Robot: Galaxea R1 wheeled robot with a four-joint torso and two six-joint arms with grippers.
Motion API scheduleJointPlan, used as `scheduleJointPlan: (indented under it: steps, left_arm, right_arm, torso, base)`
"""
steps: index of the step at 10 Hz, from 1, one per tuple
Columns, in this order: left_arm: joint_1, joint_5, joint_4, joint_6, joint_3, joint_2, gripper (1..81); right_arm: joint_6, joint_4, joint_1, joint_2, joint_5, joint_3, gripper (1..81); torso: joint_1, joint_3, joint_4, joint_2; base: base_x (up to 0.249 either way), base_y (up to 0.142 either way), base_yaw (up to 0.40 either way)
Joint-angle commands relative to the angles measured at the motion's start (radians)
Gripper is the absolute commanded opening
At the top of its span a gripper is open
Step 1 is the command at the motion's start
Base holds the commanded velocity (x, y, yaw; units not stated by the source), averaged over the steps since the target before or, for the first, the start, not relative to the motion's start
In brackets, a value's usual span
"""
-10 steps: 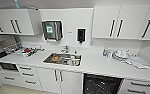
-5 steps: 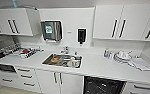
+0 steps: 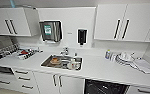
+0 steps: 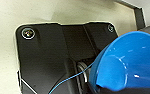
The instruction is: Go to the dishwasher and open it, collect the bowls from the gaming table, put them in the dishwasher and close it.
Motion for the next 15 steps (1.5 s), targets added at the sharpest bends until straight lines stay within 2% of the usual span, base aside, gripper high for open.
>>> scheduleJointPlan:
  steps: [1, 5, 15]
  left_arm:
    - [-0.033, 0.018, 0.012, 0.002, 0.004, -0.005, 1.0]
    - [-0.033, 0.018, 0.012, 0.004, 0.004, -0.005, 1.0]
    - [-0.031, 0.019, 0.013, 0.008, 0.004, -0.001, 1.0]
  right_arm:
    - [0.002, -0.005, 0.050, -0.008, -0.037, 0.002, 1.0]
    - [0.002, -0.005, 0.050, -0.008, -0.037, -0.003, 1.0]
    - [0.002, -0.005, 0.047, -0.008, -0.037, -0.004, 1.0]
  torso:
    - [0.000, 0.000, 0.000, 0.000]
    - [0.000, 0.000, 0.000, 0.000]
    - [0.001, 0.000, 0.000, 0.000]
  base:
    - [0.110, 0.000, 0.000]
    - [0.108, 0.000, 0.000]
    - [0.000, 0.000, -0.013]
